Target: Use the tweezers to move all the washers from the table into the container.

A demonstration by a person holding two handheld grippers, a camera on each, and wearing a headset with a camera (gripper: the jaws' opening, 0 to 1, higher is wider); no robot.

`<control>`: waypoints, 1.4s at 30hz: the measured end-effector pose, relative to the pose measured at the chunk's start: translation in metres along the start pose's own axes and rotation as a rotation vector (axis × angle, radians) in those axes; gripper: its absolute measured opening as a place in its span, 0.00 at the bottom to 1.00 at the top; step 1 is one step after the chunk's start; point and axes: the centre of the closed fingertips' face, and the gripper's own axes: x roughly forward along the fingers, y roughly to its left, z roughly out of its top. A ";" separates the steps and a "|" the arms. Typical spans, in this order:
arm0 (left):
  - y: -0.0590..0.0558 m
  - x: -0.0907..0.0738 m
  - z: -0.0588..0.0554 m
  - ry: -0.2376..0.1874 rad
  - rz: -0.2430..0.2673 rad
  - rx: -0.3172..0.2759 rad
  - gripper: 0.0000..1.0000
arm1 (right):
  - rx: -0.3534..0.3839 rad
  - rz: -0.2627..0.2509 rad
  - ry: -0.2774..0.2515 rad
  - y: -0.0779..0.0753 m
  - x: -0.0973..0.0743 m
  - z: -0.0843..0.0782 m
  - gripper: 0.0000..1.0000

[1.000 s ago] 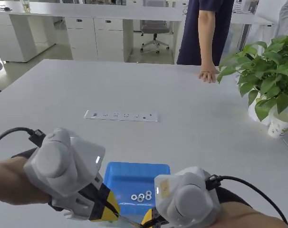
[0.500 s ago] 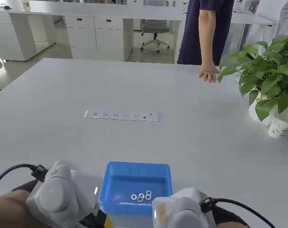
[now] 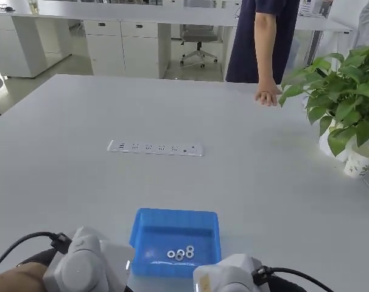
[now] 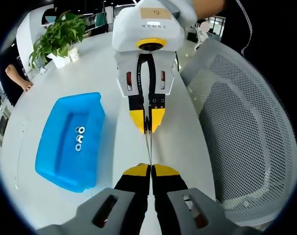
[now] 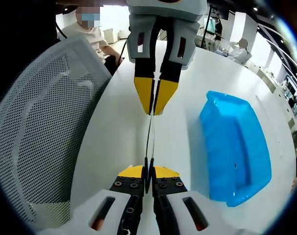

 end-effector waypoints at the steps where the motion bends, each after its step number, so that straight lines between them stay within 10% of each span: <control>1: 0.000 0.001 0.000 0.001 -0.001 -0.002 0.04 | 0.001 -0.002 0.002 0.000 0.001 -0.002 0.06; 42: 0.001 0.017 -0.025 0.060 0.034 -0.024 0.13 | -0.014 0.007 0.000 0.002 0.001 0.000 0.12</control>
